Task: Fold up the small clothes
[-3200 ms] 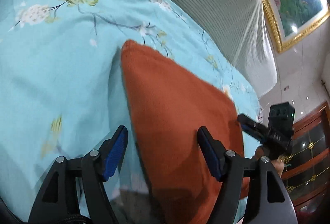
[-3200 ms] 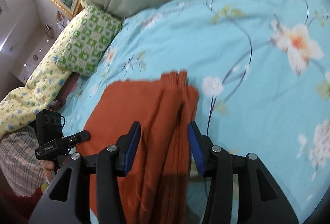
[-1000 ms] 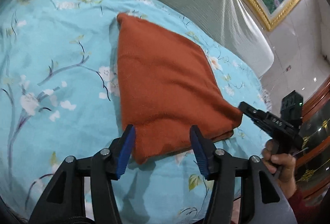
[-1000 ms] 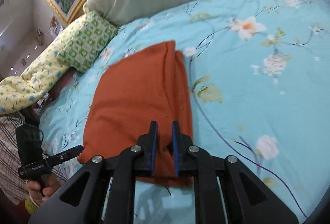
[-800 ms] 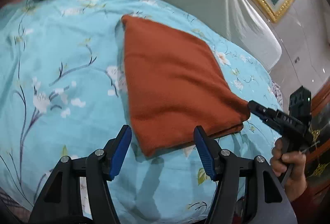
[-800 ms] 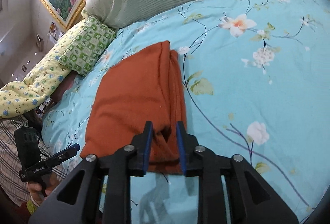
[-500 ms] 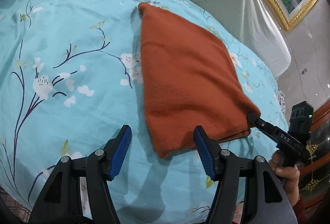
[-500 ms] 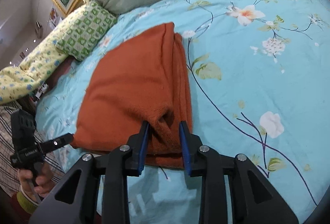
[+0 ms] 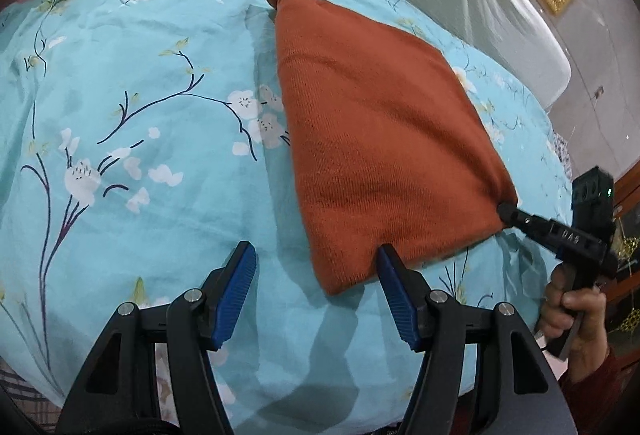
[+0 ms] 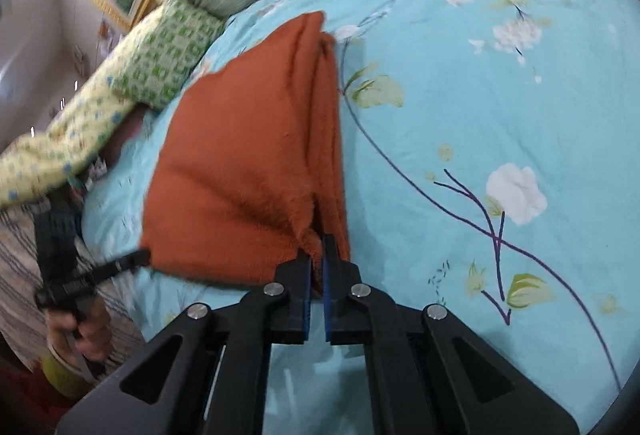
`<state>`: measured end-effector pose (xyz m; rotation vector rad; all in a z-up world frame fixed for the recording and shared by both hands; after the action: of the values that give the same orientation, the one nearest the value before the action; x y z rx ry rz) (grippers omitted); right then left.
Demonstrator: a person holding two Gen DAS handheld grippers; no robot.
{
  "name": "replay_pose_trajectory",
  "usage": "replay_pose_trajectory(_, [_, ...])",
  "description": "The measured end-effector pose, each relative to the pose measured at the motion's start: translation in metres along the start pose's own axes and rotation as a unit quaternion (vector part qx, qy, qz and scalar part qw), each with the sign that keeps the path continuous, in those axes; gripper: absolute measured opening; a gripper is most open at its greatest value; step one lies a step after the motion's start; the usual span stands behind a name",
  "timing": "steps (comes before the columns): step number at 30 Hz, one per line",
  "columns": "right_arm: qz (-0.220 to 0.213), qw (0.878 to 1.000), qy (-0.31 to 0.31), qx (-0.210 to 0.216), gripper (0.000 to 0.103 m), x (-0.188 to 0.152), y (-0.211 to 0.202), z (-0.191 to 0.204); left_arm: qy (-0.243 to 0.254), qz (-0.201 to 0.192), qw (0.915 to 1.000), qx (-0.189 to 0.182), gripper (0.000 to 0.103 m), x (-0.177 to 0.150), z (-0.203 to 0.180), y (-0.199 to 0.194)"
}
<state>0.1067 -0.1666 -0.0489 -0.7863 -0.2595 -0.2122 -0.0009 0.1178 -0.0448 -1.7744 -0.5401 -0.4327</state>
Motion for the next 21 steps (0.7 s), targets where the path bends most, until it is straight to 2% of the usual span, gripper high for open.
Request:
replay_pose_trajectory(1, [0.002,1.000,0.000,-0.008,0.006,0.000,-0.005,0.002,0.001,0.000,1.0000,0.002,0.062,-0.001,0.000,-0.003])
replay_pose_trajectory(4, [-0.025,0.998,-0.015,-0.063,0.032,0.001,-0.029,0.013,0.001,-0.018,0.9998,-0.006,0.061,0.004,-0.001,-0.024])
replay_pose_trajectory(6, [-0.054,0.996,-0.028,-0.063,0.033,0.006,-0.044,0.025,0.004,-0.047,0.9984,-0.032,0.061,0.017,-0.003,-0.039])
replay_pose_trajectory(9, [-0.077,0.996,-0.046,-0.014,0.033,0.022,-0.049,0.053,0.011,-0.072,0.9963,-0.047,0.061,0.046,-0.006,-0.042])
replay_pose_trajectory(12, [-0.062,0.996,-0.058,0.025,0.033,0.045,-0.019,0.079,0.012,-0.084,0.9944,-0.062,0.061,0.070,-0.009,-0.030])
replay_pose_trajectory(14, [-0.039,0.997,-0.047,0.056,0.033,0.056,0.005,0.085,0.008,-0.073,0.9925,-0.097,0.061,0.080,-0.012,-0.016])
replay_pose_trajectory(15, [-0.026,0.997,-0.035,0.059,0.033,0.060,0.017,0.084,0.002,-0.063,0.9929,-0.101,0.061,0.082,-0.014,-0.009])
replay_pose_trajectory(17, [-0.006,0.999,-0.025,0.018,0.033,0.069,0.043,0.076,0.006,-0.043,0.9933,-0.107,0.061,0.078,-0.017,0.008])
replay_pose_trajectory(18, [-0.009,0.999,-0.026,-0.021,0.030,0.072,0.053,0.068,0.007,-0.036,0.9935,-0.108,0.062,0.076,-0.017,0.014])
replay_pose_trajectory(19, [-0.011,0.999,-0.023,-0.041,0.012,0.074,0.061,0.058,0.009,-0.029,0.9939,-0.106,0.062,0.071,-0.018,0.021])
replay_pose_trajectory(20, [-0.015,0.999,-0.002,-0.042,0.000,0.078,0.065,0.044,0.017,-0.030,0.9943,-0.101,0.062,0.066,-0.019,0.025])
replay_pose_trajectory(21, [-0.016,0.999,0.018,-0.023,0.000,0.082,0.065,0.035,0.023,-0.035,0.9943,-0.098,0.062,0.062,-0.021,0.025])
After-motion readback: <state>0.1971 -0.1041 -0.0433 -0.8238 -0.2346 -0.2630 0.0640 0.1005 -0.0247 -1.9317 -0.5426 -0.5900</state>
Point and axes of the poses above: each gripper's, at about its wrist camera, not at the fingertips, and y roughly the way its jaws point, z to its left, x to its top, the point moved 1 cm from there along y, roughly the way its jaws point, and after that the axes turned 10 degrees about y, right-handed, at the moved point
